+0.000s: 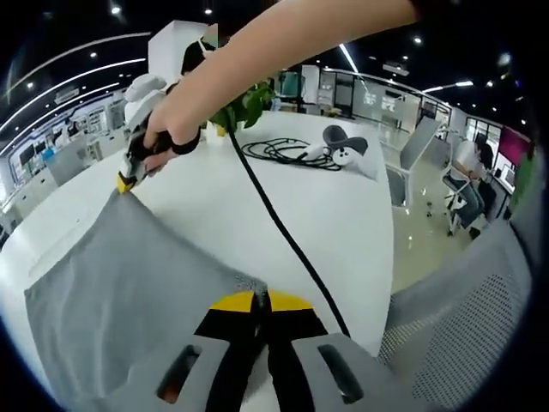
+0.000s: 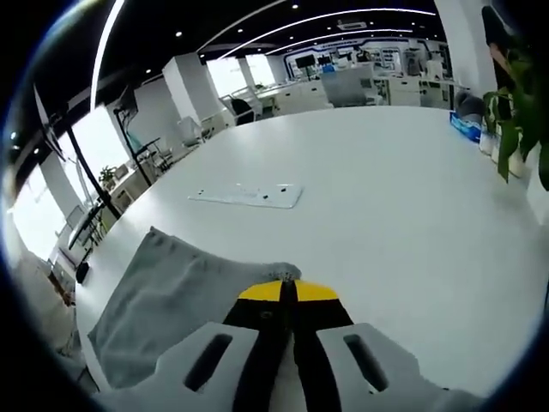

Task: Fold the towel on the table until its edges align and the towel forms a compact rectangular stack.

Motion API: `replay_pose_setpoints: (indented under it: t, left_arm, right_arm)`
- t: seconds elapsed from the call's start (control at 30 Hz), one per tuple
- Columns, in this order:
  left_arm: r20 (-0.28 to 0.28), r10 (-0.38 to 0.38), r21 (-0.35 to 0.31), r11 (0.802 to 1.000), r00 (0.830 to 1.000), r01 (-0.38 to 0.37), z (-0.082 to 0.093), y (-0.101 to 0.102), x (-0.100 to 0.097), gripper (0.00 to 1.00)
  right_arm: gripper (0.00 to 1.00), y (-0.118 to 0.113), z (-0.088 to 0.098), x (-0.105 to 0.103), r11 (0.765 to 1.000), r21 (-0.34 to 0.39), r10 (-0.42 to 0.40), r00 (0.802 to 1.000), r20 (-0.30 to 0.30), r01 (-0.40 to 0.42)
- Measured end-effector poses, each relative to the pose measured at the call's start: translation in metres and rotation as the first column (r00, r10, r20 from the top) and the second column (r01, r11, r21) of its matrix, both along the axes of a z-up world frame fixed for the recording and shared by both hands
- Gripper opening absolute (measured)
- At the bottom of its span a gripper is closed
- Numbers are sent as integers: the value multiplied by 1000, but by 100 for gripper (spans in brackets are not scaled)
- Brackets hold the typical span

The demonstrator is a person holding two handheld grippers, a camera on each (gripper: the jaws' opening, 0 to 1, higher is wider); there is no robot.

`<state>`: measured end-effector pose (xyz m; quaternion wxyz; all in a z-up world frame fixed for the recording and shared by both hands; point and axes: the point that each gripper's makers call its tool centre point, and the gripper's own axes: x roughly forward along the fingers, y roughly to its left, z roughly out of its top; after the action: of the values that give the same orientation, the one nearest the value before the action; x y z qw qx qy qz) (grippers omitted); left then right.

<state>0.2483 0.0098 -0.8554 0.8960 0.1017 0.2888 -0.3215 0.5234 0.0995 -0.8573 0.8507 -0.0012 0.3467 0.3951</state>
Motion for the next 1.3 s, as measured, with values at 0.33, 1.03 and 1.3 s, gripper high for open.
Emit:
replay_pose_setpoints:
  t: [0.33, 1.03, 1.3]
  left_arm:
    - [18, 35, -31, 999, 999, -34, 11, 6, -2, 4]
    - [87, 80, -68, 995, 993, -74, 43, 23, -5, 3]
    - [107, 102, -70, 993, 989, -95, 55, 35, -8, 3]
  right_arm:
    - [0, 12, 18, -3, 1000, 8, 13, 1000, 16, -13]
    - [0, 30, 47, -7, 999, 13, 30, 998, 52, -31]
    - [0, 40, 57, -10, 999, 9, 33, 998, 59, -34]
